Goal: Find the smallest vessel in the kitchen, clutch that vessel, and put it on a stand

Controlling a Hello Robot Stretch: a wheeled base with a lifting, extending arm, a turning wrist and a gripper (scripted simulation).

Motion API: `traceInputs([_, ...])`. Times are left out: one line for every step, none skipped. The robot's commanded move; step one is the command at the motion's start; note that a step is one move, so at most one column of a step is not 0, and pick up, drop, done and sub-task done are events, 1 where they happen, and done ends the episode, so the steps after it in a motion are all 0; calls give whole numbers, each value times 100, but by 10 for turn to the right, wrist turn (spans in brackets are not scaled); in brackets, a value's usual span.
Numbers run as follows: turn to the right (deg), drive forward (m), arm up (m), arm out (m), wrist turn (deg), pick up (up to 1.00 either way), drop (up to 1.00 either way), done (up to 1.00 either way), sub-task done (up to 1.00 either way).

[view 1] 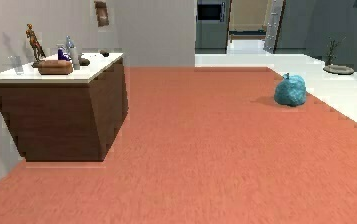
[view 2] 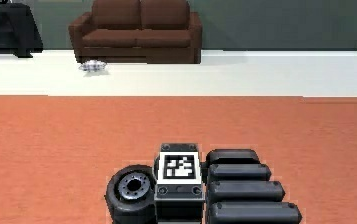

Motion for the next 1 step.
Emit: traceInputs([0, 25, 0, 0, 0, 0, 0, 0, 0])
